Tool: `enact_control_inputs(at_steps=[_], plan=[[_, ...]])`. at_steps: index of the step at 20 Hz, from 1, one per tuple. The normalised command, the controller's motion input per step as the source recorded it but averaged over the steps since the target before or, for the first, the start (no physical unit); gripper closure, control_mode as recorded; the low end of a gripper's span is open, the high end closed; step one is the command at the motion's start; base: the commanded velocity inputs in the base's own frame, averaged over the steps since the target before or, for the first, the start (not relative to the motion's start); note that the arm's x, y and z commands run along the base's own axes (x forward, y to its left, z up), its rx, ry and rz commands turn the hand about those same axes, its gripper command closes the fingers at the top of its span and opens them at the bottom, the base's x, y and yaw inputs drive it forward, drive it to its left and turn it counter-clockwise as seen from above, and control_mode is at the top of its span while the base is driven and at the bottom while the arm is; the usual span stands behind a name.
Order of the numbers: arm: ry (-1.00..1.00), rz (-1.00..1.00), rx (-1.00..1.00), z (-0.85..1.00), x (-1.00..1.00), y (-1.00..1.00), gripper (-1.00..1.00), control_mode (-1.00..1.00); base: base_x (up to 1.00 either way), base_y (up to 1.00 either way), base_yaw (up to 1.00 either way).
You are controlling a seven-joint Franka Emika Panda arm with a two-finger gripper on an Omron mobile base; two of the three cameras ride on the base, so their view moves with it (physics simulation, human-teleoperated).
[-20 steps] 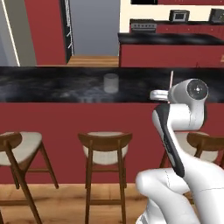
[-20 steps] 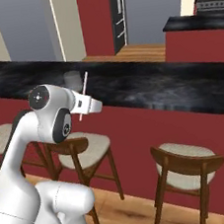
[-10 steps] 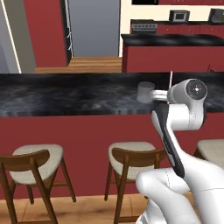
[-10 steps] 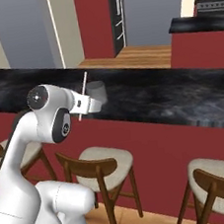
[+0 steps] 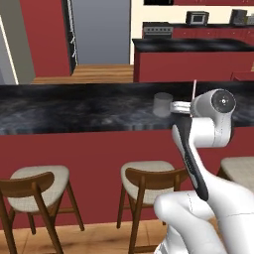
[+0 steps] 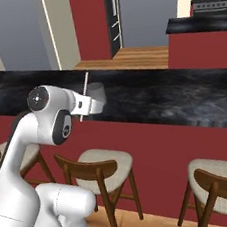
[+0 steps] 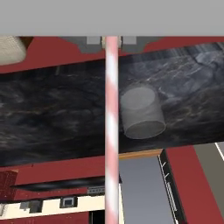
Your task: Take a straw from the drawer in front and place it inside the glass cup on the dining counter.
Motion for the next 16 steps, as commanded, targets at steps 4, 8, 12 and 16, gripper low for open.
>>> enact_control_inputs(at_steps=[4,8,12,16], plan=[[-0.15,0.00,0.00,0.65,-0.15,-0.06,1.00,-1.00,0.00,0.00,0.00],[-0.25,0.01,0.00,0.90,-0.16,-0.14,1.00,-1.00,0.00,0.00,0.00],[-0.23,0.12,0.07,0.61,0.00,-0.28,1.00,-1.00,0.00,0.00,0.00],[-0.21,0.25,0.14,0.17,0.02,-0.12,1.00,-1.00,0.00,0.00,0.00]])
